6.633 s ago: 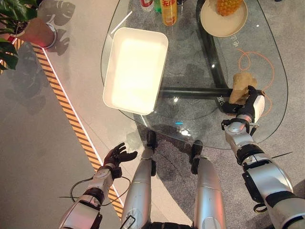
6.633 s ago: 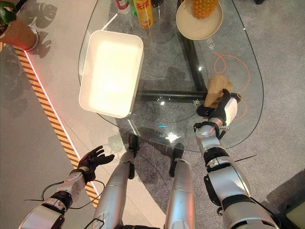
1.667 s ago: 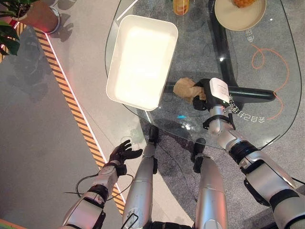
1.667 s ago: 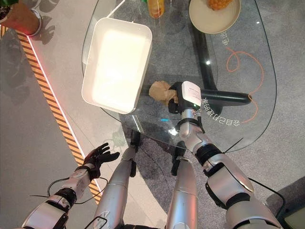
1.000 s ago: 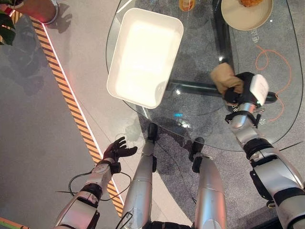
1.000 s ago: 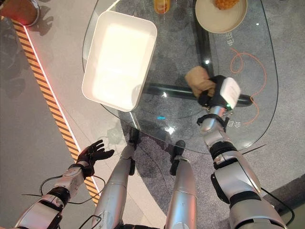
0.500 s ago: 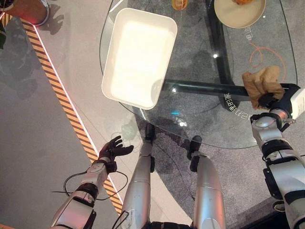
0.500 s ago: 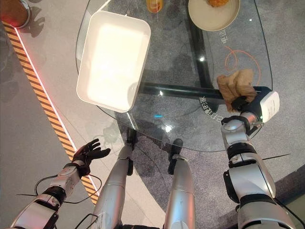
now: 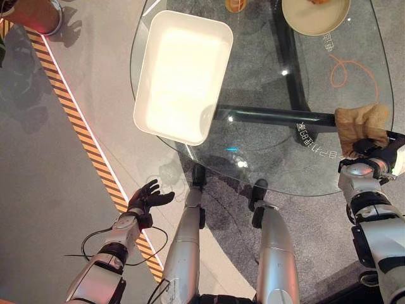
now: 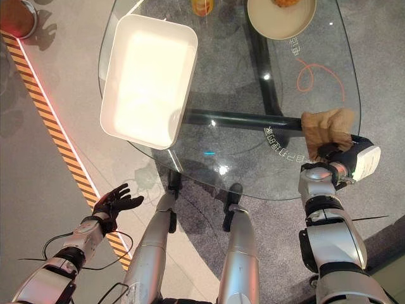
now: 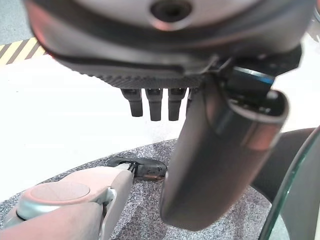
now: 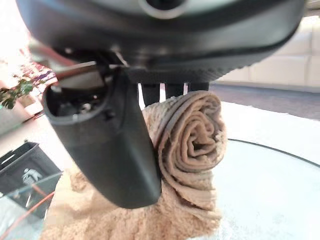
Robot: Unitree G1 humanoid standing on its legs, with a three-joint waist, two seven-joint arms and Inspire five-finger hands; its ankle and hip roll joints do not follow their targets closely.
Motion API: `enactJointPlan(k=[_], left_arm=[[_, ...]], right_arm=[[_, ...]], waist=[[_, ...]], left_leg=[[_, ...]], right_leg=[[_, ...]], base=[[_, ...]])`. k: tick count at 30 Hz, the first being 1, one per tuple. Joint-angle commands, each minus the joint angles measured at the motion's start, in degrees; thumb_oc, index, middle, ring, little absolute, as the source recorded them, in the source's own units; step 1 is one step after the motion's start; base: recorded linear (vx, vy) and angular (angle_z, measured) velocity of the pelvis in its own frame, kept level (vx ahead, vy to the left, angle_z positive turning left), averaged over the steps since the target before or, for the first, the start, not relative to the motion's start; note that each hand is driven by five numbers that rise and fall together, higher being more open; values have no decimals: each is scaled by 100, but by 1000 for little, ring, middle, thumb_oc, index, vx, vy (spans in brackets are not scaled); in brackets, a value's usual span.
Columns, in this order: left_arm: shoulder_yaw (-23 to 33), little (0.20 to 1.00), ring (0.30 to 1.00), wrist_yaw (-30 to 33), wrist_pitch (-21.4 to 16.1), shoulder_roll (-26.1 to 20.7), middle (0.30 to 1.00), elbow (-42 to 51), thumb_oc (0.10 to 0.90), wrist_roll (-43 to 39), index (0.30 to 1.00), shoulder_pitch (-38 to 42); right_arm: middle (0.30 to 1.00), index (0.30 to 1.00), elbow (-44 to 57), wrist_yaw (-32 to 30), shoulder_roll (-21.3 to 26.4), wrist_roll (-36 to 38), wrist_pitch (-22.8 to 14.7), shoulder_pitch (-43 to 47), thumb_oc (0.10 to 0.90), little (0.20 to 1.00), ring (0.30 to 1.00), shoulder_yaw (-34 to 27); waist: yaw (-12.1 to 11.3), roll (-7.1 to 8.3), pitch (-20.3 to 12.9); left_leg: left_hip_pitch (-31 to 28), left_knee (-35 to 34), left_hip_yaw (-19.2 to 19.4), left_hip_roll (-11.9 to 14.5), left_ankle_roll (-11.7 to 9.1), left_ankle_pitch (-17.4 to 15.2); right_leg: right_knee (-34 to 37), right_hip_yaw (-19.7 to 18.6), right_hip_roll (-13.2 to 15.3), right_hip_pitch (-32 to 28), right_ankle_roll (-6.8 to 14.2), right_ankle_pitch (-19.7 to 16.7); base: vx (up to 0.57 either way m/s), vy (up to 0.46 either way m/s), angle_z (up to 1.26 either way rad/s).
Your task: Wipe the table with a cloth and put it in the basket.
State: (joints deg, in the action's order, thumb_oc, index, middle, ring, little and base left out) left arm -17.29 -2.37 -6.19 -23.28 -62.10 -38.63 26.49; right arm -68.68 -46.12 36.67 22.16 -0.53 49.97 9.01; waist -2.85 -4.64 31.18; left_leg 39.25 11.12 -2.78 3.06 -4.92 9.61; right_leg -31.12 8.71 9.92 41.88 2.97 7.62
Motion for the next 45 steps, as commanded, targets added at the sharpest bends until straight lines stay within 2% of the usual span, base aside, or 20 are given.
enactJointPlan(k=[1, 10, 11, 17, 18, 29, 45], left_arm=[[206, 900, 900, -101, -73, -280, 900, -273, 800, -210, 900, -321], [142, 900, 900, -40, -60, -241, 900, -257, 800, -231, 900, -278], [124, 900, 900, -18, -68, -211, 900, -270, 800, -232, 900, -260], [86, 900, 900, -19, -41, -183, 900, -334, 800, -246, 900, -166], [77, 900, 900, -20, -39, -164, 900, -328, 800, -239, 900, -160], [-30, 900, 900, 92, -34, -9, 900, -228, 800, -176, 900, -141], [-171, 900, 900, 163, -3, 140, 900, -178, 800, -56, 900, -55]], right_arm=[[300, 300, 0, -702, 995, 188, -398, -134, 100, 200, 300, -297], [300, 300, 445, -511, 896, -245, -644, 48, 100, 200, 300, -49], [300, 300, 533, -485, 841, -493, -667, 145, 100, 200, 300, 58], [300, 300, 783, -283, 729, -945, -688, 494, 100, 200, 300, 500], [300, 300, 883, -278, 691, -1382, -650, 574, 100, 200, 300, 662], [300, 300, 1610, 45, 485, -2691, -188, 1094, 100, 200, 300, 1732], [300, 300, 1668, 888, 92, -3469, -181, 1369, 100, 200, 300, 2703]], waist=[[59, 155, -138], [73, 162, -138], [68, 153, -138], [50, 123, -138], [40, 111, -138], [-32, 63, -138], [-156, 4, -138]], left_leg=[[-103, 905, 348, -97, 368, -1099], [-107, 887, 342, -117, 367, -1095], [-96, 903, 339, -122, 367, -1091], [-106, 900, 323, -145, 346, -1082], [-104, 899, 320, -158, 345, -1079], [-95, 892, 300, -236, 346, -1064], [-120, 867, 289, -326, 346, -1033]], right_leg=[[701, -136, -157, -137, 209, -653], [736, -143, -171, -140, 200, -658], [722, -143, -165, -132, 197, -653], [726, -124, -135, -155, 184, -634], [732, -124, -126, -156, 177, -632], [709, -92, -116, -144, 136, -600], [737, -18, -85, -196, 99, -582]], base=[[0, 0, 0], [0, 0, 0], [0, 0, 0], [0, 0, 0], [0, 0, 0], [0, 0, 0], [0, 0, 0]])
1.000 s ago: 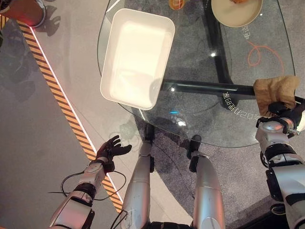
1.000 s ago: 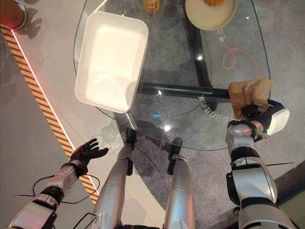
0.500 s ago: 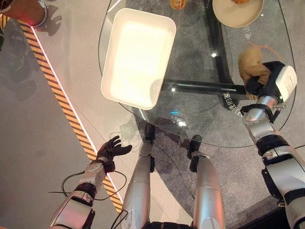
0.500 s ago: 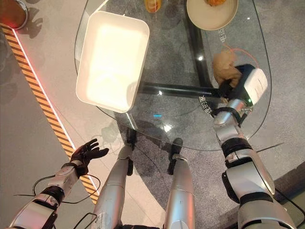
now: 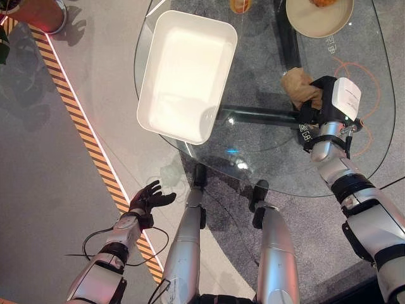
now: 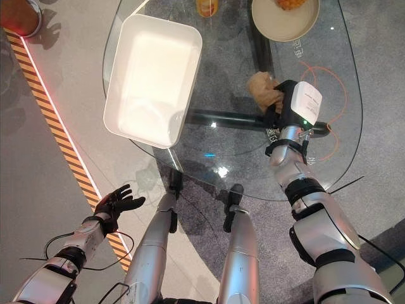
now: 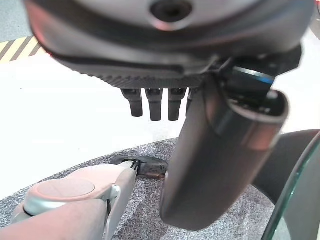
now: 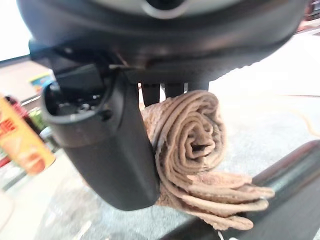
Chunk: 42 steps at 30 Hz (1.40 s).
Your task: Wipe the table with a cloth and put it in the basket.
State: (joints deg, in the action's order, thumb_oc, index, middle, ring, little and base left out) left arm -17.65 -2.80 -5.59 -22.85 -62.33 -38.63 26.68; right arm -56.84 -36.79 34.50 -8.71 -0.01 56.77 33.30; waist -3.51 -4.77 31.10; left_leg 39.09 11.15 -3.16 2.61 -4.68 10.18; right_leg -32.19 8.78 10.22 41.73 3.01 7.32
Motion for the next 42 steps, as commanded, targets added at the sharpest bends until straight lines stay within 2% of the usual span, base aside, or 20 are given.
enactJointPlan(k=[1, 10, 22, 38, 42], left_arm=[[-136, 900, 900, 202, -64, 101, 900, -152, 800, -55, 900, -74], [-178, 900, 900, 238, -108, 178, 900, -80, 800, -6, 900, -123], [-166, 900, 900, 256, -108, 245, 900, -17, 800, 80, 900, -164], [-87, 900, 900, 255, -127, 316, 900, -16, 800, 147, 900, -203], [-80, 900, 900, 238, -160, 303, 900, -58, 800, 142, 900, -195]], right_arm=[[300, 300, 496, -18, 298, -399, -234, 695, 100, 200, 300, 312], [300, 300, 835, 289, 97, -596, -238, 695, 100, 200, 300, 662], [300, 300, 1664, 879, -140, -860, -419, 573, 100, 200, 300, 1082], [300, 300, 2869, 2203, -402, -1355, -999, 112, 100, 200, 300, 1566], [300, 300, 3092, 2630, -356, -1426, -1301, -5, 100, 200, 300, 1764]], waist=[[-94, 13, -131], [-144, -24, -131], [-158, -29, -131], [-101, -11, -131], [-79, 11, -131]], left_leg=[[-100, 864, 327, -284, 322, -1088], [-84, 835, 330, -302, 313, -1051], [-131, 757, 355, -308, 291, -992], [-179, 666, 394, -311, 252, -912], [-175, 656, 406, -296, 251, -903]], right_leg=[[846, -22, -111, -179, 93, -552], [839, 20, -88, -154, 90, -559], [875, 52, -64, -182, 93, -576], [942, 56, -25, -209, 97, -602], [953, 56, -12, -198, 103, -610]], base=[[0, 0, 0], [0, 0, 0], [0, 0, 0], [0, 0, 0], [0, 0, 0]])
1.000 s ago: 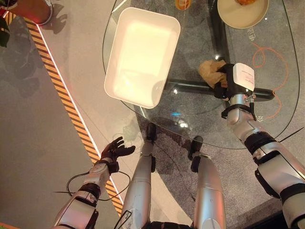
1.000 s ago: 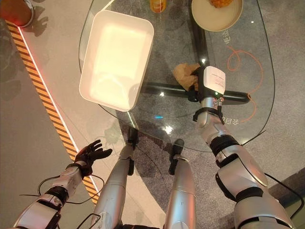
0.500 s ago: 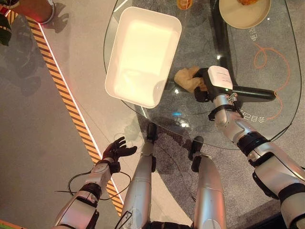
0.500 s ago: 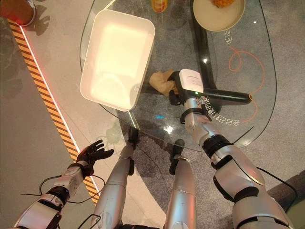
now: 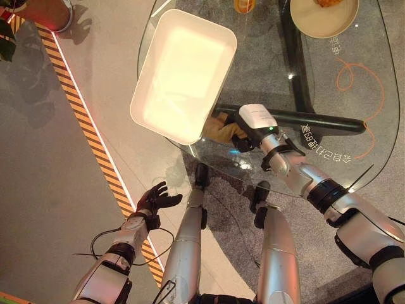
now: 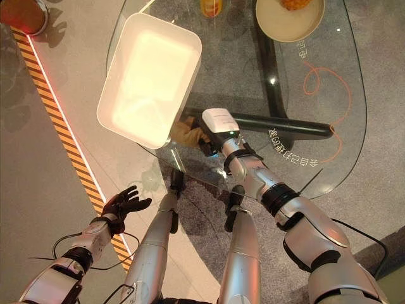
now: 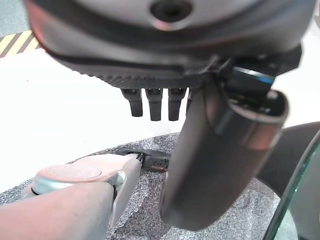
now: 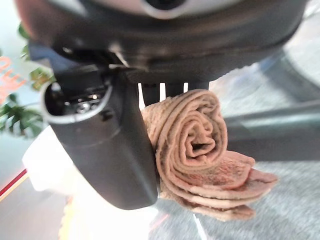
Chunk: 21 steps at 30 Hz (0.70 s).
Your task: Wipe the table with a cloth and put it in the basket.
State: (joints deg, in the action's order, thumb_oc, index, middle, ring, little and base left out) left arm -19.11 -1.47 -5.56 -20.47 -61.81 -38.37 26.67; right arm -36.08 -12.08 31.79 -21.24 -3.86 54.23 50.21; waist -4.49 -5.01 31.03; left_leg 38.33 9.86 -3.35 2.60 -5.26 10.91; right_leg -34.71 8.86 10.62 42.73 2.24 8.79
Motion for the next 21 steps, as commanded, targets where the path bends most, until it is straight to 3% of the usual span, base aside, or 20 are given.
enactJointPlan(k=[1, 8, 11, 14, 21], left_arm=[[66, 900, 900, 101, -163, 61, 900, -114, 800, 115, 900, -191], [63, 900, 900, 64, -141, 14, 900, -167, 800, 83, 900, -165], [49, 900, 900, 65, -133, 1, 900, -178, 800, 58, 900, -150], [47, 900, 900, 61, -96, -14, 900, -203, 800, 48, 900, -110], [12, 900, 900, 39, -139, -15, 900, -248, 800, 67, 900, -133]], right_arm=[[300, 300, 1029, 172, -79, -183, -922, 248, 100, 200, 300, 84], [300, 300, 1102, 43, 11, -227, -867, 114, 100, 200, 300, 124], [300, 300, 1078, -169, 66, -357, -672, 70, 100, 200, 300, 113], [300, 300, 786, -853, 136, -444, -206, 79, 100, 200, 300, -36], [300, 300, -126, -1929, 347, -77, 386, 410, 100, 200, 300, -469]], waist=[[20, 36, -124], [56, 59, -124], [66, 64, -124], [67, 63, -124], [18, 33, -124]], left_leg=[[-99, 784, 424, -295, 310, -977], [-88, 807, 447, -280, 299, -964], [-82, 819, 443, -273, 301, -965], [-63, 861, 438, -268, 314, -978], [-18, 946, 428, -225, 340, -1013]], right_leg=[[1207, 49, -52, -298, 180, -757], [1210, 38, -43, -296, 190, -783], [1181, 28, -41, -279, 199, -783], [1156, 19, -32, -271, 205, -787], [1072, 18, -26, -224, 216, -802]], base=[[0, 0, 0], [0, 0, 0], [0, 0, 0], [0, 0, 0], [0, 0, 0]])
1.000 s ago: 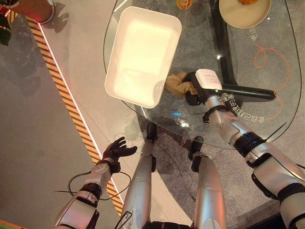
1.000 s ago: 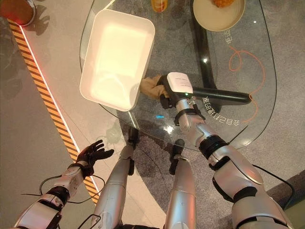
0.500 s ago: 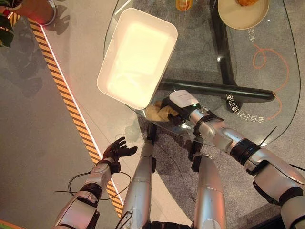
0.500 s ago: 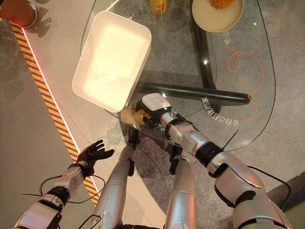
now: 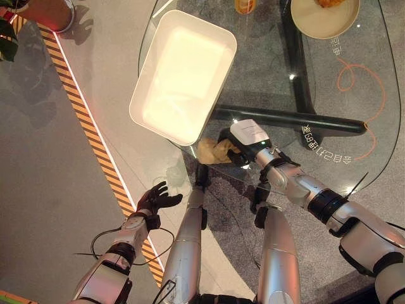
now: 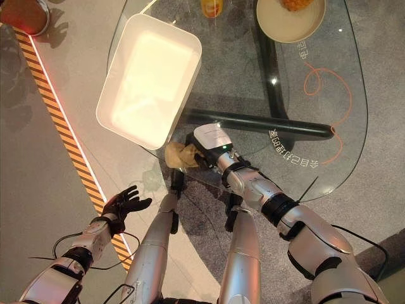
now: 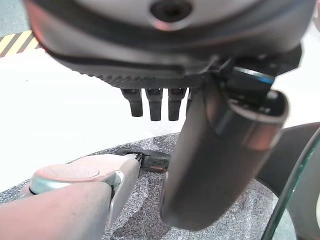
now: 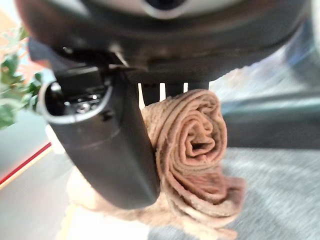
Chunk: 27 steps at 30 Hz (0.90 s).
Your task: Wipe the table with a cloth and put it in the basket.
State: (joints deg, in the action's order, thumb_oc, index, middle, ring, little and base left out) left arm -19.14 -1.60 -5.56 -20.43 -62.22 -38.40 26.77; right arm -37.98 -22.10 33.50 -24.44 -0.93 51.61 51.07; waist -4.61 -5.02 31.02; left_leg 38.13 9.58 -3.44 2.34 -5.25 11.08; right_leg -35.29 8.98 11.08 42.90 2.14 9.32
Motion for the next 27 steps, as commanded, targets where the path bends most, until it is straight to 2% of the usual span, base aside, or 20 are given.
enactJointPlan(k=[1, 7, 18, 20, 21, 27], left_arm=[[15, 900, 900, 61, -132, -20, 900, -195, 800, 73, 900, -146], [18, 900, 900, 111, -85, -59, 900, -70, 800, 37, 900, -214], [23, 900, 900, 57, -66, -174, 900, -3, 800, -76, 900, -265], [10, 900, 900, 69, -55, -191, 900, 20, 800, -100, 900, -273], [29, 900, 900, 70, -66, -216, 900, 36, 800, -105, 900, -316], [94, 900, 900, 33, -22, -323, 900, 76, 800, -133, 900, -340]], right_arm=[[300, 300, -67, -1031, 208, 303, 151, 719, 100, 200, 300, -643], [300, 300, -697, -1501, 475, 595, 356, 924, 100, 200, 300, -1116], [300, 300, -2012, -2162, 938, 1011, 440, 917, 100, 200, 300, -1819], [300, 300, -2198, -2266, 990, 1236, 463, 913, 100, 200, 300, -1933], [300, 300, -2338, -2419, 1055, 1476, 462, 814, 100, 200, 300, -2179], [300, 300, -2697, -2658, 1229, 1902, 622, 678, 100, 200, 300, -2686]], waist=[[23, 28, -123], [8, 7, -123], [36, -16, -123], [37, -19, -123], [54, -9, -123], [79, 12, -123]], left_leg=[[9, 979, 435, -197, 344, -1033], [62, 1022, 418, -183, 387, -1059], [132, 1105, 392, -174, 444, -1118], [134, 1105, 387, -176, 451, -1124], [140, 1119, 386, -170, 454, -1139], [147, 1122, 378, -168, 473, -1166]], right_leg=[[1115, 5, -77, -229, 228, -857], [1042, -11, -112, -160, 219, -852], [985, -45, -136, -92, 208, -839], [984, -48, -145, -87, 207, -840], [983, -60, -154, -90, 207, -837], [1006, -70, -180, -99, 223, -842]], base=[[0, 0, 0], [0, 0, 0], [0, 0, 0], [0, 0, 0], [0, 0, 0], [0, 0, 0]])
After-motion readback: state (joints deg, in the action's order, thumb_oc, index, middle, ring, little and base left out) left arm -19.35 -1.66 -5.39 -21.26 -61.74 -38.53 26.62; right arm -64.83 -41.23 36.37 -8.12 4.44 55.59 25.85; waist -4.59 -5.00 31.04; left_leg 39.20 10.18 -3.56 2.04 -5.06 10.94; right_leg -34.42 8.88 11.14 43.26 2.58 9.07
